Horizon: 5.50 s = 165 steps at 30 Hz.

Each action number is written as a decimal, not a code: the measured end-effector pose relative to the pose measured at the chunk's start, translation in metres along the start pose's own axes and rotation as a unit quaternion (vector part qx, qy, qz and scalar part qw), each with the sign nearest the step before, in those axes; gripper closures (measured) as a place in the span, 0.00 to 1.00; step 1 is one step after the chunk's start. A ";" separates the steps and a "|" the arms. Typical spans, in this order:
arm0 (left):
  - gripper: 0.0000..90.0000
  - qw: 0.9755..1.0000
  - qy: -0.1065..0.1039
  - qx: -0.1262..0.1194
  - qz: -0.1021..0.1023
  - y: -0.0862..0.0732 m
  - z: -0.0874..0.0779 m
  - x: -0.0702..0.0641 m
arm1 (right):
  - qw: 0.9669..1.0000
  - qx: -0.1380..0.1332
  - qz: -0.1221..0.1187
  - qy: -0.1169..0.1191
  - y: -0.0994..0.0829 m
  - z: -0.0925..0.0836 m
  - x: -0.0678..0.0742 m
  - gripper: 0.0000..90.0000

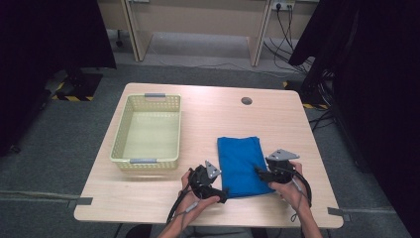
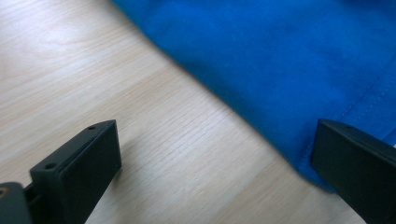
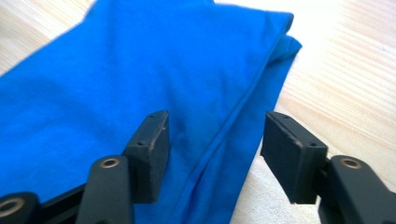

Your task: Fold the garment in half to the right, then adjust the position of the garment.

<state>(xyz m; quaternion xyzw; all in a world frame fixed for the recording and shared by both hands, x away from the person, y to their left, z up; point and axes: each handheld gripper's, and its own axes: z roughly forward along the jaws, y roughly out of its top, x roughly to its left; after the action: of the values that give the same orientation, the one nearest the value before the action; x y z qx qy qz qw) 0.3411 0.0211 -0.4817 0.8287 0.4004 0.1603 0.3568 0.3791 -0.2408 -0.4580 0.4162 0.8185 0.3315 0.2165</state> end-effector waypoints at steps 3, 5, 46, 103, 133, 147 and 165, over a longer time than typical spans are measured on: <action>0.03 1.000 0.001 -0.006 -0.006 -0.004 -0.004 0.005 | 1.000 -0.006 -0.005 0.007 0.001 -0.004 0.003 0.44; 0.04 1.000 0.001 -0.008 -0.008 -0.005 -0.005 0.007 | 1.000 -0.006 -0.003 0.008 0.001 -0.005 0.004 0.43; 0.04 1.000 0.017 -0.001 -0.018 -0.060 -0.061 0.054 | 0.999 0.002 0.030 0.035 -0.033 -0.028 0.022 0.17; 0.00 0.999 0.030 0.001 -0.028 -0.077 -0.077 0.080 | 0.999 -0.022 0.044 0.022 -0.022 -0.031 0.017 0.08; 0.00 0.999 0.034 0.001 -0.031 -0.077 -0.077 0.081 | 0.999 0.032 0.029 0.021 0.013 0.031 0.045 0.09; 0.00 0.999 0.036 0.002 -0.032 -0.077 -0.077 0.081 | 0.999 0.025 0.040 0.022 0.031 0.053 0.052 0.09; 0.00 0.999 0.036 0.002 -0.032 -0.077 -0.077 0.081 | 0.998 0.001 0.039 0.051 0.028 0.029 0.050 0.08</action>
<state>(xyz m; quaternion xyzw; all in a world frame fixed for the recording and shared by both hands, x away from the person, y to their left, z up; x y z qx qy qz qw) 0.3073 0.1525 -0.4856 0.8096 0.4398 0.1779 0.3457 0.3843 -0.1766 -0.4618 0.4303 0.8120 0.3600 0.1613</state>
